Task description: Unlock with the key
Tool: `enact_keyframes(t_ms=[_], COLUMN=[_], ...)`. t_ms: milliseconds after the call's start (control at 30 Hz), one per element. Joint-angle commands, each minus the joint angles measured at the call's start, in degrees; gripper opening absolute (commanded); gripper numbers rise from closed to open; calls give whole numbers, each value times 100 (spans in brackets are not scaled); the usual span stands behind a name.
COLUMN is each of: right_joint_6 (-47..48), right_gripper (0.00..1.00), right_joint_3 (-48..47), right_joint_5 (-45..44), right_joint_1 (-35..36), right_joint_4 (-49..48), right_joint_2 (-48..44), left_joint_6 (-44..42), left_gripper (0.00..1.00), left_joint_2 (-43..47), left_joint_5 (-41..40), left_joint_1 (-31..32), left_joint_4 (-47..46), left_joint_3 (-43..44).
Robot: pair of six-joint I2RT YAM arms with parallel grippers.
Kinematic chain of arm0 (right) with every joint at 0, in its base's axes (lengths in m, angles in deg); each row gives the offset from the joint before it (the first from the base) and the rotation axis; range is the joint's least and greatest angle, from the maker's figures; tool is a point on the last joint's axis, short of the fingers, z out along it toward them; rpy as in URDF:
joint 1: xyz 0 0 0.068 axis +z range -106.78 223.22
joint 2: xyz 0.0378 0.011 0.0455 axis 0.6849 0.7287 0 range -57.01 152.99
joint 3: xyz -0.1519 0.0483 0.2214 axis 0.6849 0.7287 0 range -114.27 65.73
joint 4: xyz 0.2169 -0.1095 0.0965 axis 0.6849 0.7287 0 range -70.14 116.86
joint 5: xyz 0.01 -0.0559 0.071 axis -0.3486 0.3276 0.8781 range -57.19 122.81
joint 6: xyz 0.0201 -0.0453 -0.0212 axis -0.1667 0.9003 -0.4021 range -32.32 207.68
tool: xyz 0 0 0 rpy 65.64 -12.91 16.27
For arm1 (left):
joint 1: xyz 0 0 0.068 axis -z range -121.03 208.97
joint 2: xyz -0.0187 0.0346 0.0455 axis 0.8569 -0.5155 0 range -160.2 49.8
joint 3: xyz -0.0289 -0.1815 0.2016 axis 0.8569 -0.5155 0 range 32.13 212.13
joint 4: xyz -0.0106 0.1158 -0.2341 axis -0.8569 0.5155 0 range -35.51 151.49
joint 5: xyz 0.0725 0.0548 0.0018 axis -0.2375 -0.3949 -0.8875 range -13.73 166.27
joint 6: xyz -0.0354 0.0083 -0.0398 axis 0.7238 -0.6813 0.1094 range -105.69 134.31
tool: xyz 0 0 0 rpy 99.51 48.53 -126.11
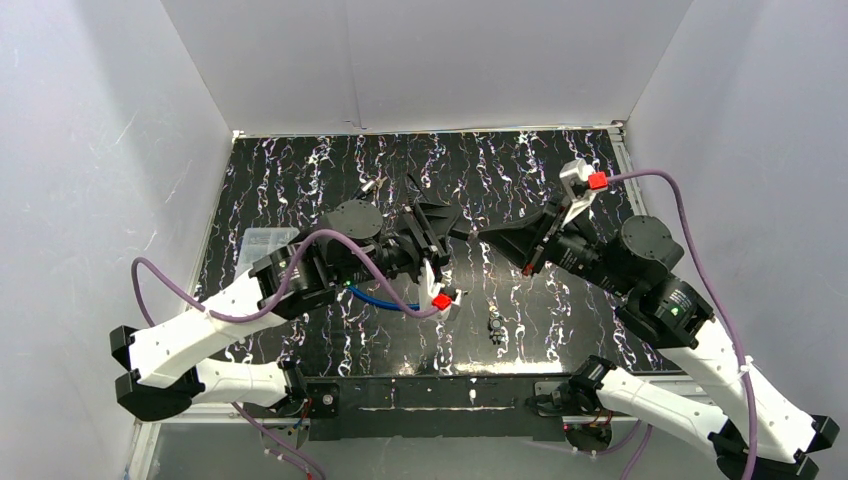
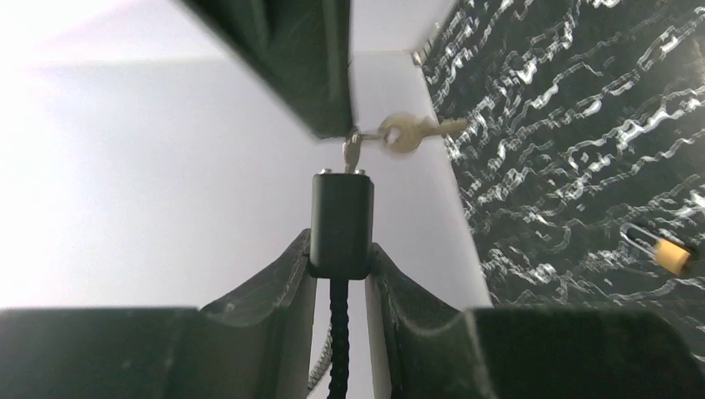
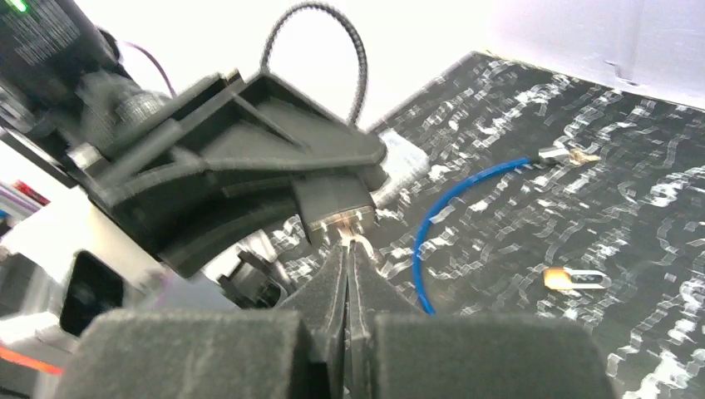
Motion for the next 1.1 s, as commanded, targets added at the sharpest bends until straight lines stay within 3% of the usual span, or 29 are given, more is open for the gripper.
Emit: enact_keyframes(t_ms=[0, 167, 333, 500, 600, 733, 1067], right_joint_6=[-864, -956, -193, 1030, 1502, 1701, 2222], right_gripper=[1, 1, 3, 31, 38, 40, 40], right_joint_3=[136, 203, -145, -703, -946, -1072, -989], right_joint_5=[527, 800, 636, 220, 210, 392, 1127], right_joint_1=[-232, -398, -404, -406, -407, -407, -406], right_joint_4=[-723, -831, -185, 430, 705, 904, 944], right_joint_2=[168, 150, 112, -204, -260, -267, -549], left_joint_6=[-816, -823, -550, 189, 862, 1441, 1904], left_gripper=[0, 2, 2, 2, 0, 0, 0], left_joint_2=[50, 37, 51, 56, -93, -230, -314], left_joint_5=[1203, 1165, 915, 661, 471, 455, 571], left_joint_1=[272, 272, 272, 272, 272, 274, 275], left_joint_4=[-1747, -1883, -1598, -869, -305, 301, 977], left_joint_3=[-358, -389, -291, -15, 409, 828, 1186])
